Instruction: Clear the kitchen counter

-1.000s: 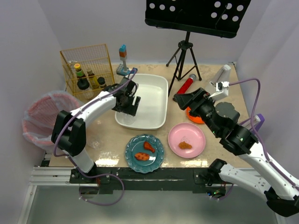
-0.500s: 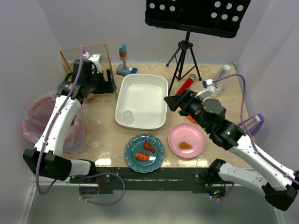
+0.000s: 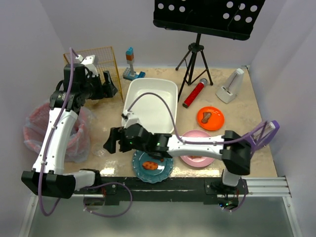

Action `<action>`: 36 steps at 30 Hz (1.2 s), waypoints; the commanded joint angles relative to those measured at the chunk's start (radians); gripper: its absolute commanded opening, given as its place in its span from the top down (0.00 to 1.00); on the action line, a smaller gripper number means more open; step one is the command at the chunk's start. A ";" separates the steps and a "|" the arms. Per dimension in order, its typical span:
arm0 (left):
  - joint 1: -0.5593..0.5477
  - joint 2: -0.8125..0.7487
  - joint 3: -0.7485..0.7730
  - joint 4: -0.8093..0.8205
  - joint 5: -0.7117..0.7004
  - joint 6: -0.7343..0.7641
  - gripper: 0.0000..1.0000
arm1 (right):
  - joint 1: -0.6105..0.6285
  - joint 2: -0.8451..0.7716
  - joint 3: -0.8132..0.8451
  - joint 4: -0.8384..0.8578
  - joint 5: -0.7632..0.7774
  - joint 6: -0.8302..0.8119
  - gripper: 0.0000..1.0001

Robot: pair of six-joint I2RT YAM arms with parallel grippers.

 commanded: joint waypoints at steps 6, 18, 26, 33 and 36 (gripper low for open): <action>0.009 -0.051 0.002 0.001 0.040 -0.001 0.11 | -0.004 0.238 0.185 0.144 -0.120 0.042 0.09; 0.009 -0.066 0.003 -0.005 0.045 0.009 0.10 | -0.005 0.419 0.342 0.023 -0.062 0.067 0.02; 0.009 -0.080 -0.001 -0.010 0.037 0.023 0.10 | -0.006 0.485 0.393 -0.023 -0.036 0.085 0.16; 0.009 -0.085 -0.011 -0.007 0.043 0.023 0.10 | -0.015 0.502 0.387 -0.034 -0.009 0.091 0.42; 0.009 -0.088 -0.018 -0.002 0.045 0.023 0.10 | -0.018 0.487 0.364 -0.029 0.006 0.093 0.59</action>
